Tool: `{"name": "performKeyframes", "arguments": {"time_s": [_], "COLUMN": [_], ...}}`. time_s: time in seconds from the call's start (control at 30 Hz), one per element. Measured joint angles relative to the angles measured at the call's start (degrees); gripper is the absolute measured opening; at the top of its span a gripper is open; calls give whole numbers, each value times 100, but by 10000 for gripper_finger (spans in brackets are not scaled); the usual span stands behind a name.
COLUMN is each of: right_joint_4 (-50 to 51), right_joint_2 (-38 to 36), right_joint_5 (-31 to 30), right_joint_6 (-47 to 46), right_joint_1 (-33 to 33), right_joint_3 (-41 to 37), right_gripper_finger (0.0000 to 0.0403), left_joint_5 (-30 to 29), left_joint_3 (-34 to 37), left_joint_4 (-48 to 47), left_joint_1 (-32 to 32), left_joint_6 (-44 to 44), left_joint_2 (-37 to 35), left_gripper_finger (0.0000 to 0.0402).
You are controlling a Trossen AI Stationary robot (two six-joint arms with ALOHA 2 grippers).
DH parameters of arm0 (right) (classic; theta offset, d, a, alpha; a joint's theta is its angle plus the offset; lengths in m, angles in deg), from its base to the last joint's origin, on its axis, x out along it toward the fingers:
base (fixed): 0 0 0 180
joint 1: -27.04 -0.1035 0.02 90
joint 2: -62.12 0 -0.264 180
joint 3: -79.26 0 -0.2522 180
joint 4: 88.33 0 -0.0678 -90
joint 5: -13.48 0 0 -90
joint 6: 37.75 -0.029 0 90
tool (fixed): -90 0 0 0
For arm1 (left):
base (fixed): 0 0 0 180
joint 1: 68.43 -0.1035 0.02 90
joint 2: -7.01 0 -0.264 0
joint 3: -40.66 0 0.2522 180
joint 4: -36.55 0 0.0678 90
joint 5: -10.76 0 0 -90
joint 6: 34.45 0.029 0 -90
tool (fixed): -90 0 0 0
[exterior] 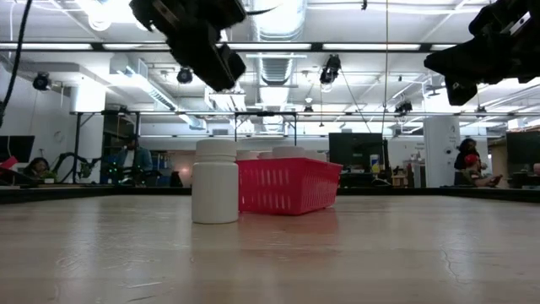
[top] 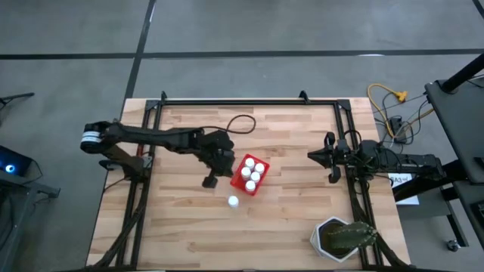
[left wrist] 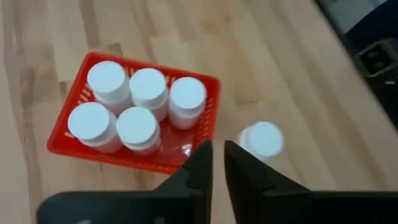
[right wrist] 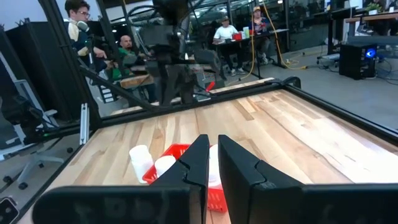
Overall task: Pick and place pill bottles into a basket
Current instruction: Put the white pill bottle into the red basket
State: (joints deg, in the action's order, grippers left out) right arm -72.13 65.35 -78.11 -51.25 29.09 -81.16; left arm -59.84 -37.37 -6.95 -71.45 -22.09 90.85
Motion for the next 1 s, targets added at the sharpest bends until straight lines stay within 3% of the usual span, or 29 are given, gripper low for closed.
{"name": "performKeyframes", "arguments": {"time_s": [0.23,0.43,0.57,0.8,1.0], "right_joint_4": [-19,-17,-15,-6,13], "right_joint_2": [-2,-7,-9,0,2], "right_joint_5": [-2,-4,-4,-4,-7], "right_joint_6": [0,0,0,0,-117], "right_joint_1": [0,0,0,0,0], "right_joint_3": [0,0,0,0,0], "right_gripper_finger": [27,27,27,27,27], "left_joint_5": [260,449,516,458,-136], "left_joint_3": [2,2,2,7,-25], "left_joint_4": [-35,-96,-283,-449,-561], "left_joint_1": [13,59,294,873,1276], "left_joint_6": [-9,-978,-1053,-969,-569], "left_joint_2": [-574,-709,-702,-383,35], "left_gripper_finger": [108,214,264,283,283]}}
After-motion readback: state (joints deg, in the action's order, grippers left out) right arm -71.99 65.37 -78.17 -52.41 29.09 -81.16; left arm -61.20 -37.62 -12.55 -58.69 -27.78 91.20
